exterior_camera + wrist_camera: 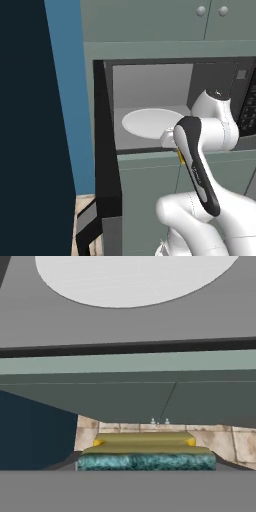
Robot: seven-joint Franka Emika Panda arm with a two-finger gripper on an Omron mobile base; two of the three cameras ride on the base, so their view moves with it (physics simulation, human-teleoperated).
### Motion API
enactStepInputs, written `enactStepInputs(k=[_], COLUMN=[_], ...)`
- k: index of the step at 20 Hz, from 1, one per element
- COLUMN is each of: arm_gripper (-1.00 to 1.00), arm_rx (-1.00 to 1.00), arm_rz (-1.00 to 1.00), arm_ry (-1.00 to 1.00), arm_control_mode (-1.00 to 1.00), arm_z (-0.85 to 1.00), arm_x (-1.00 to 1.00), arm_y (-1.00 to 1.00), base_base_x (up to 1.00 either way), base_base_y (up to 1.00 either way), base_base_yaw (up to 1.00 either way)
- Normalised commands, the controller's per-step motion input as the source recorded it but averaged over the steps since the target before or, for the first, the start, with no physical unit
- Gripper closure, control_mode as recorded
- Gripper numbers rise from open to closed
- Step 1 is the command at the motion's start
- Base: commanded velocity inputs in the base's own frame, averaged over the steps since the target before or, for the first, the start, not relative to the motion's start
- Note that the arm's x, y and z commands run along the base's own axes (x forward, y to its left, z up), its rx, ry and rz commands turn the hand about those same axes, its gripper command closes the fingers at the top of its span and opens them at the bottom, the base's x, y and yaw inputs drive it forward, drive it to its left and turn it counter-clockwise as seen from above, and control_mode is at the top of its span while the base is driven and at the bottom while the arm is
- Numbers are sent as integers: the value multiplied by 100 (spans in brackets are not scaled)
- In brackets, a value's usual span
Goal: Place the sponge inside the microwave to prepare for sanitizing.
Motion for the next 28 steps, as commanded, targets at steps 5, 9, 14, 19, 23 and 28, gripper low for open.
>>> enactStepInputs(k=[5,9,14,19,23,28], arm_gripper=[100,100,100,100,100,100], arm_rx=[0,0,0,0,0,0], arm_rz=[0,0,0,0,0,0], arm_ry=[0,0,0,0,-12,-17], arm_control_mode=[100,100,100,-100,-100,-100], arm_z=[0,0,0,4,21,32], arm_x=[0,0,0,1,0,0], arm_y=[0,0,0,-3,0,0], base_base_x=[0,0,0,0,0,0], base_base_y=[0,0,0,0,0,0], base_base_yaw=[0,0,0,0,0,0])
